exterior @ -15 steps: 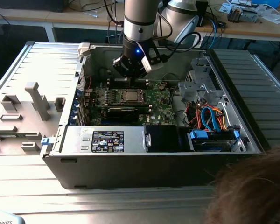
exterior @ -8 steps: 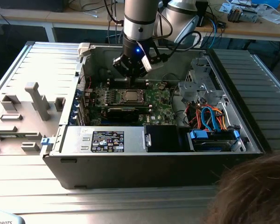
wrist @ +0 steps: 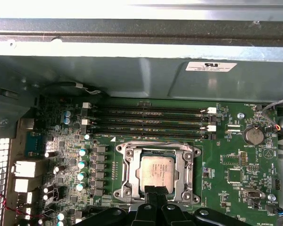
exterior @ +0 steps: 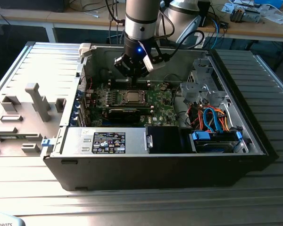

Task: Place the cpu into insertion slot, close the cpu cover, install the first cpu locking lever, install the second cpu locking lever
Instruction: 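Install the second cpu locking lever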

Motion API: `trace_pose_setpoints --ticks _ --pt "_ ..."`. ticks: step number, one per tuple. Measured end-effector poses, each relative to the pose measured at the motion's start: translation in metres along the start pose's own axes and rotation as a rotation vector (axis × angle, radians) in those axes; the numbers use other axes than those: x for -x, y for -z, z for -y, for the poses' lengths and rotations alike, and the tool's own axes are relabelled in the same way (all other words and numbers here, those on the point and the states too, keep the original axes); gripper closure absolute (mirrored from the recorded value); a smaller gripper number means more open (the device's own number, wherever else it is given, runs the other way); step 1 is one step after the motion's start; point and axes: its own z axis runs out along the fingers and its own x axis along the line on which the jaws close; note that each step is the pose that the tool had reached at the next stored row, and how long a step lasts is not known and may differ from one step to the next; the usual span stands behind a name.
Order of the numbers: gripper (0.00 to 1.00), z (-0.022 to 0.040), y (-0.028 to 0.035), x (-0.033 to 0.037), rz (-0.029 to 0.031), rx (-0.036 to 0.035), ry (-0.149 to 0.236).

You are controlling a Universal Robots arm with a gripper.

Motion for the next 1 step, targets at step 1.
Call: trace_pose_setpoints --ticks 1 --pt "0.89 0.0000 0.0000 0.0000 0.0000 0.0000 0.000"
